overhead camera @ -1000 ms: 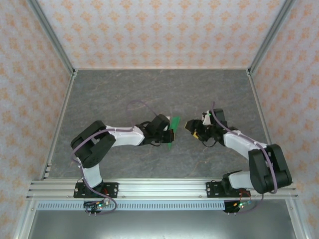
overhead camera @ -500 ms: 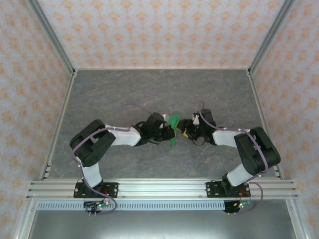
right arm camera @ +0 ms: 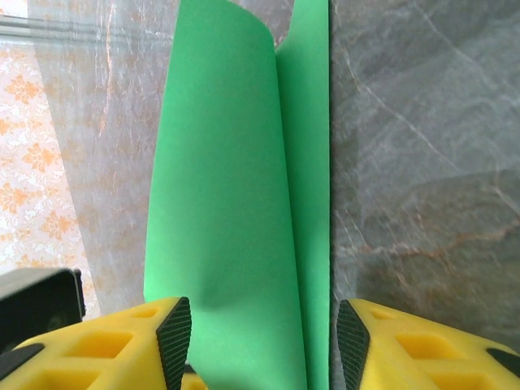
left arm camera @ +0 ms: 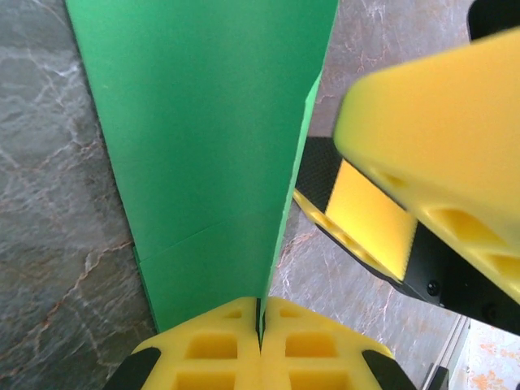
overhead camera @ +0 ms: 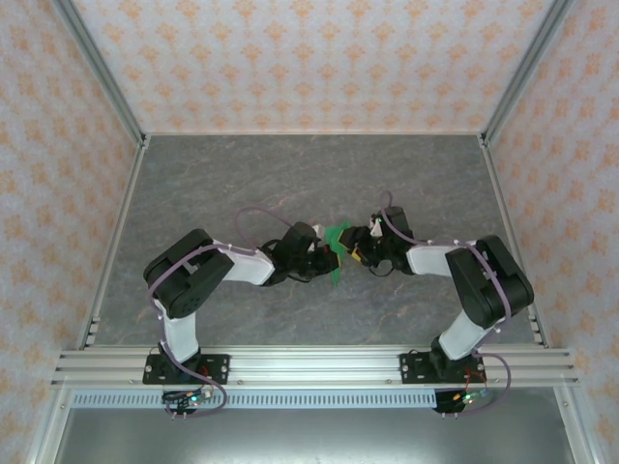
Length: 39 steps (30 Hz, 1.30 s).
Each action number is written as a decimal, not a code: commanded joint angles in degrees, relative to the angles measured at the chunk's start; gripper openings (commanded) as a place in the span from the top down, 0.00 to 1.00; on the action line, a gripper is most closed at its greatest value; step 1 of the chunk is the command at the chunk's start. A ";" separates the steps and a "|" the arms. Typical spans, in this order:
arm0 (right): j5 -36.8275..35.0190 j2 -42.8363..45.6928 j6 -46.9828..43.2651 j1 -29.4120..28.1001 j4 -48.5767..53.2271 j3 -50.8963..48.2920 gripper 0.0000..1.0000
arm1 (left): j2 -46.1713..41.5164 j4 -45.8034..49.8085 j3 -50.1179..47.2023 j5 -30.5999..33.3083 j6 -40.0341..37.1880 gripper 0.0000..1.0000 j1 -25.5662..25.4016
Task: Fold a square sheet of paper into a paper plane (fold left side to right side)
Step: Fold the wing for the fifth time at the center of the table.
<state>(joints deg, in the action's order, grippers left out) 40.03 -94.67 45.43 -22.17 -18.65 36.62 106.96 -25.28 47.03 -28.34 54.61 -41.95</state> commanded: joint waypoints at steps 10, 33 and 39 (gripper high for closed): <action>-1.45 -4.68 -0.08 -0.39 5.54 3.08 0.48 | 1.12 -3.22 -1.16 -0.67 1.10 1.00 0.56; -2.77 -7.53 -1.46 -0.37 10.38 4.44 0.50 | -2.81 0.41 -1.14 -1.11 -1.50 0.74 0.80; -2.76 -7.56 -1.62 -0.41 10.59 4.45 0.50 | -6.80 1.34 -3.44 -1.19 -2.02 0.58 2.74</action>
<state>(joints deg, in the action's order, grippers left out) 40.29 -97.89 45.17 -22.11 -10.92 41.65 103.94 -25.47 44.66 -29.63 53.89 -40.45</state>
